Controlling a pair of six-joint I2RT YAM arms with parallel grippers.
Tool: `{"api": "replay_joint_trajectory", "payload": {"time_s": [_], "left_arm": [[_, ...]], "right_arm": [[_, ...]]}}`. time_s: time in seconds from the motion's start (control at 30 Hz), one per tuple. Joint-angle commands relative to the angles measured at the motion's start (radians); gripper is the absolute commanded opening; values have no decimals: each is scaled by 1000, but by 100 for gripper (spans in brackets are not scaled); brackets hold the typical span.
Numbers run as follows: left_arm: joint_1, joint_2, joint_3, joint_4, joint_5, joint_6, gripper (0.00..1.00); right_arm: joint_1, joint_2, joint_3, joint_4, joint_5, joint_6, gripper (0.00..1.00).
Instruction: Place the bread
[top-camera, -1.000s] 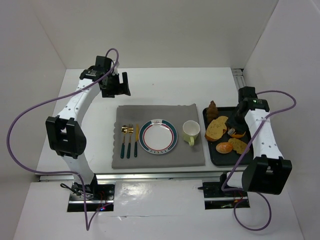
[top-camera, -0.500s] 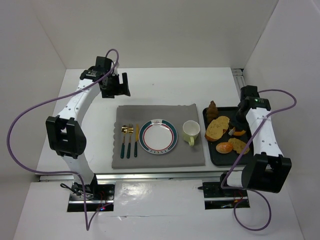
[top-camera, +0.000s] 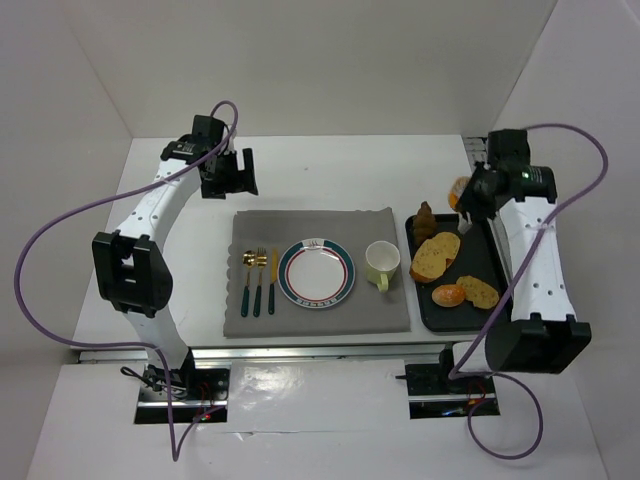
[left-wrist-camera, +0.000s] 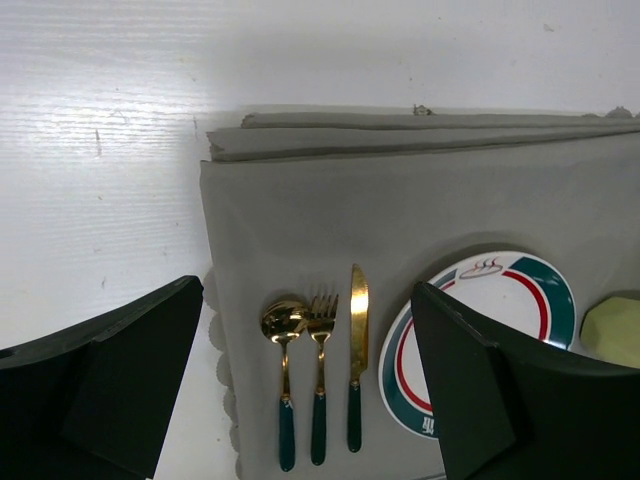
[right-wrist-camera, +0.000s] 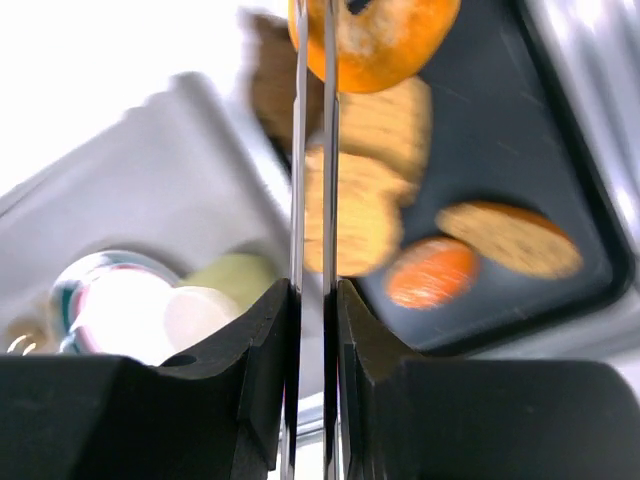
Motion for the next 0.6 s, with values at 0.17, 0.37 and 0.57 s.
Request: {"api": "replay_joint_trajectory", "payload": {"time_s": [0.17,0.37,0.57], "left_arm": [[-5,-31,48,-51,-182,-61,99],[4,-66,48,-63,-224,-96,99],[4,-84,38,-63,-224,-96,99]], "right_arm": [[416,168,255,17,-155,-27,8],[619,189,195,8,-224,-77,9],[734,216,89,-41,-268,-110,9]]}}
